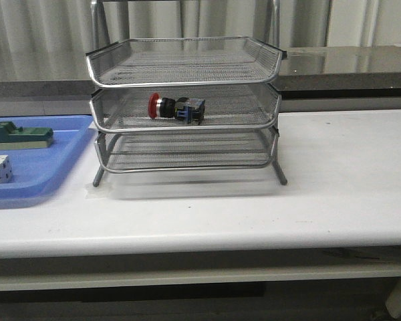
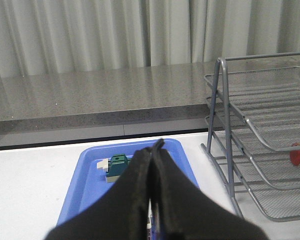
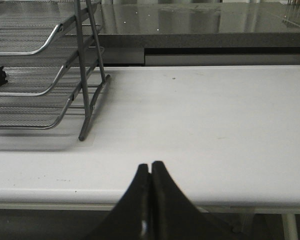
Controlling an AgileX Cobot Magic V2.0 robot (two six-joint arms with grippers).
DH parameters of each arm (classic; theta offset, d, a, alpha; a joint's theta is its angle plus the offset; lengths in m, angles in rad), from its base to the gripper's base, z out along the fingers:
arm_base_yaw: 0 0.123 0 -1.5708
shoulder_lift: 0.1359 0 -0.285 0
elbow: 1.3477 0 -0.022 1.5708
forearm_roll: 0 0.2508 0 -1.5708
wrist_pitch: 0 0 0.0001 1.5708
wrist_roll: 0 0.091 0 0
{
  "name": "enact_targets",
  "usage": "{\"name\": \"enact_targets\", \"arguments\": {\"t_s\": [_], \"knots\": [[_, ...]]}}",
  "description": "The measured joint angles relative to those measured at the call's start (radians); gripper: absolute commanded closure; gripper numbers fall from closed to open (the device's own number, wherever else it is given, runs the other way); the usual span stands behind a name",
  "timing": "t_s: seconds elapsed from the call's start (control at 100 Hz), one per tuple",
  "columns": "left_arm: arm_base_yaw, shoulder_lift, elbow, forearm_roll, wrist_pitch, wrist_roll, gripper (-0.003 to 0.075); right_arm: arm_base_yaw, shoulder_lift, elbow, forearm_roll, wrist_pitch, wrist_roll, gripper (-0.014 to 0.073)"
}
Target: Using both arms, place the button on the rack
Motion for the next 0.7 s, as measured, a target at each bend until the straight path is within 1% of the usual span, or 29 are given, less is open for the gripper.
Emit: {"name": "enact_targets", "arguments": {"t_s": [0.16,0.7], "knots": [[0.000,0.000,0.000,0.000,0.000,0.000,0.0741,0.000,-0.050,0.020,-0.004,-0.003,0.002,0.0654],[0.000,0.000,0.000,0.000,0.000,0.000,0.0741,0.000,-0.052,0.022,-0.006,-0.003,0.002,0.0654]]}}
